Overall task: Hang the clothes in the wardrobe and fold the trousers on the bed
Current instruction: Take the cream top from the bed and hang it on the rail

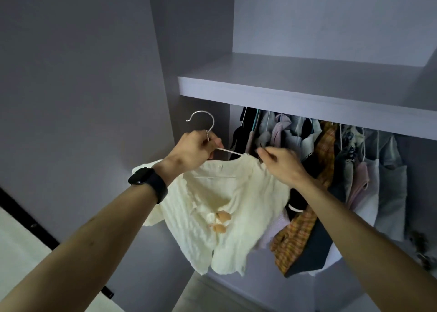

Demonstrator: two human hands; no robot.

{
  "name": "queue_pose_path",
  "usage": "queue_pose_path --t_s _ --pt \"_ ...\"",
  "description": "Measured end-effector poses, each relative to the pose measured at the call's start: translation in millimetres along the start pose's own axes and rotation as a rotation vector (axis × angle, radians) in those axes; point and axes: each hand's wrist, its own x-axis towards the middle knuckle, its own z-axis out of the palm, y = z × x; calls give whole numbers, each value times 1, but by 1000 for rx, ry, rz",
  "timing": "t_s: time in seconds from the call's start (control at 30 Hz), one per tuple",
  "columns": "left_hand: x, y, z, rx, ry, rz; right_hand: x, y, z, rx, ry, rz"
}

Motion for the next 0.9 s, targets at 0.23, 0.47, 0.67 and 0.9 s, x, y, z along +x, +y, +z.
queue_pose_path --t_s 0.23,0.47,0.67,0.9 --pt "11 14 -1 -40 13 -10 -30 44 -28 238 36 0" --pt "5 27 32 -40 -70 17 -55 31 -24 -26 -57 -235" --pt "4 24 51 -70 -35 0 -66 17 -19 28 -313 -194" --pt "-1 -14 63 332 -62 -21 -84 -5 22 73 -384 -48"
